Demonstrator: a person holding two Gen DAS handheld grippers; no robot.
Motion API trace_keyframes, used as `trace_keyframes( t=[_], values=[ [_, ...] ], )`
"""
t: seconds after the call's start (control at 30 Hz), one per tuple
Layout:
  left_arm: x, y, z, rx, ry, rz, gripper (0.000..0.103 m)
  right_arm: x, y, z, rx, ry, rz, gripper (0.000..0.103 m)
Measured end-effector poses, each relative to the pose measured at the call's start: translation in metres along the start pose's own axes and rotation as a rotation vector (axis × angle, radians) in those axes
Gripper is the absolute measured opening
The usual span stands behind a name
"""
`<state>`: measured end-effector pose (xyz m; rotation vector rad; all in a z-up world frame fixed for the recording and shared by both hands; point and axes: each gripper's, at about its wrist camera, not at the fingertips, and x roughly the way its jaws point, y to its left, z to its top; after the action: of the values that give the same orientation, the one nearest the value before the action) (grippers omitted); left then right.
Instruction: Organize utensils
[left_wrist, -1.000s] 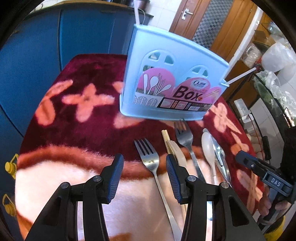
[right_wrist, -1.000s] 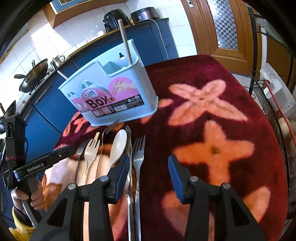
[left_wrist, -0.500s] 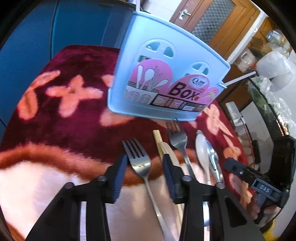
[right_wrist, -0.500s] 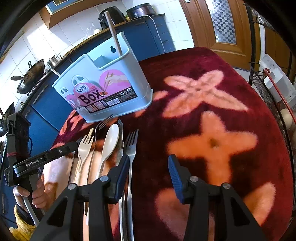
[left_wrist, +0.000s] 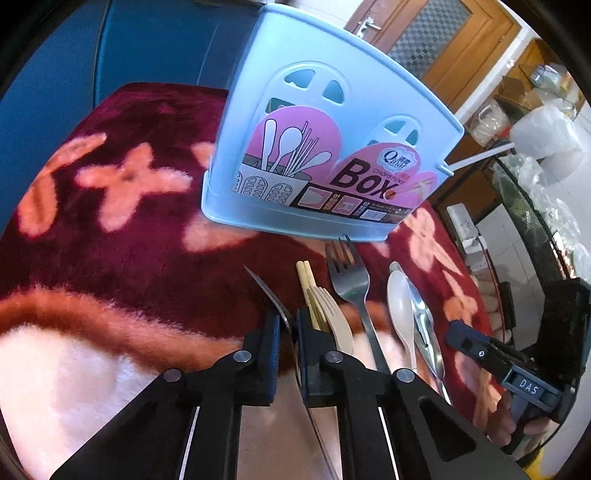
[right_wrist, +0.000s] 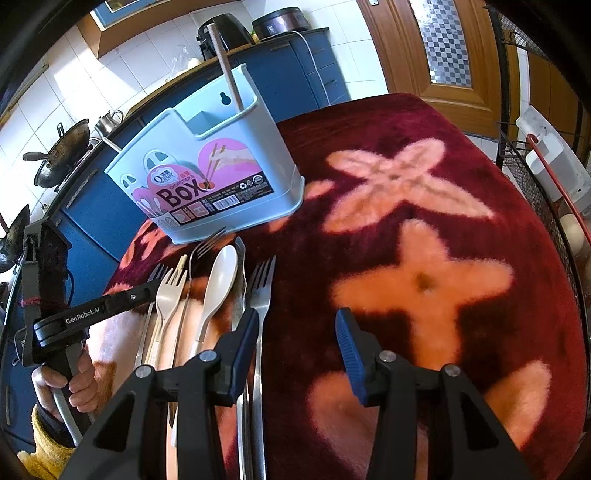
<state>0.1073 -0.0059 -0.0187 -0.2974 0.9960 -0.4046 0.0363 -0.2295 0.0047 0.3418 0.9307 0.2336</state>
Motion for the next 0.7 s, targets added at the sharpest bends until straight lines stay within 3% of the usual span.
trace_keyframes(
  t=[0.2, 0.47, 0.7],
  values=[
    [-0.015, 0.000, -0.001, 0.004, -0.056, -0.030, 0.006, -0.001, 0.006, 0.004, -0.010, -0.003, -0.001, 0.047],
    [-0.048, 0.002, 0.005, 0.043, -0.172, 0.018, 0.006, -0.007, 0.032, 0.016, -0.061, -0.036, 0.005, 0.047],
    [-0.063, 0.012, 0.007, 0.050, -0.227, 0.028, 0.006, 0.000, 0.060, 0.025, -0.091, -0.035, 0.030, 0.047]
  ],
)
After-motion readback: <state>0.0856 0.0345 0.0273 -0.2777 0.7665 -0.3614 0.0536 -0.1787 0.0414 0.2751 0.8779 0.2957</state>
